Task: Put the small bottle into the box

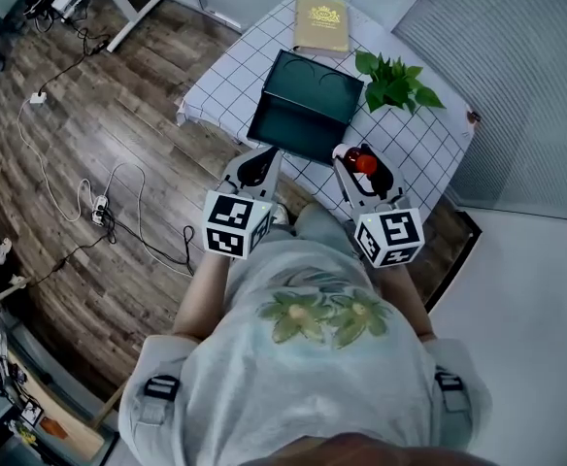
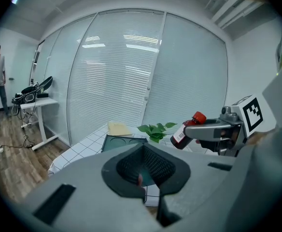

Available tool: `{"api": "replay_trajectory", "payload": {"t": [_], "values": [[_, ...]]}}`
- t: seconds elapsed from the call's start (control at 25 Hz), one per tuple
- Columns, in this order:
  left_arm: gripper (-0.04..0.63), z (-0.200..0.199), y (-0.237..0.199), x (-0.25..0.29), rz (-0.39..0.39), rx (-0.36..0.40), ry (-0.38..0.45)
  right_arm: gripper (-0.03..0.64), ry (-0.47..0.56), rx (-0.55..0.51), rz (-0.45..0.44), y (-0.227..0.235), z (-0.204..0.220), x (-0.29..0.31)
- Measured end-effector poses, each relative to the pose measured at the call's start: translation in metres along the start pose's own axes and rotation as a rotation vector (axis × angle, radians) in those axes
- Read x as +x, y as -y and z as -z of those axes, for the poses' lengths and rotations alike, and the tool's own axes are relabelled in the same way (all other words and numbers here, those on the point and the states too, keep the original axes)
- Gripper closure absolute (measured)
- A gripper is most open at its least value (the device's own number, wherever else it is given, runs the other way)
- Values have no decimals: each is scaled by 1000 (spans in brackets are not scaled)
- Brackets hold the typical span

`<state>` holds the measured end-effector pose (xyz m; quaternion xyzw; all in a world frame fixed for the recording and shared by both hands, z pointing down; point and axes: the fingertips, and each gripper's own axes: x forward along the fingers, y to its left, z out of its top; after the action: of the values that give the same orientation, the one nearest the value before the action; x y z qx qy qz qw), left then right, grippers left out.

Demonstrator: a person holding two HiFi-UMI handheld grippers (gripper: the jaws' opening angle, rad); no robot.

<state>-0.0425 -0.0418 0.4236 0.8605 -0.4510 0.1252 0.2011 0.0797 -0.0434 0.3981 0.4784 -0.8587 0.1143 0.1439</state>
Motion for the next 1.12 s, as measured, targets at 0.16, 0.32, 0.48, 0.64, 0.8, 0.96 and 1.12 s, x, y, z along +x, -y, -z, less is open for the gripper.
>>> {"api": "replay_trajectory", "payload": {"t": [0.16, 0.32, 0.48, 0.64, 0.8, 0.96, 1.12], "values": [[588, 5, -1, 3, 4, -9, -14, 399, -14, 5, 4, 2, 5, 3], [588, 9, -2, 3, 2, -15, -21, 399, -24, -2, -4, 1, 8, 3], [588, 11, -4, 5, -6, -24, -24, 399, -30, -14, -15, 1, 10, 4], [588, 10, -4, 9, -11, -32, -20, 399, -42, -22, -29, 3, 13, 9], [588, 8, -6, 17, -13, -27, -31, 399, -51, -26, -37, 8, 17, 18], [588, 9, -12, 21, -15, -18, -51, 399, -67, -21, -42, 12, 23, 27], [588, 6, -19, 30, -23, -24, -61, 399, -72, -9, -41, 18, 24, 36]]}}
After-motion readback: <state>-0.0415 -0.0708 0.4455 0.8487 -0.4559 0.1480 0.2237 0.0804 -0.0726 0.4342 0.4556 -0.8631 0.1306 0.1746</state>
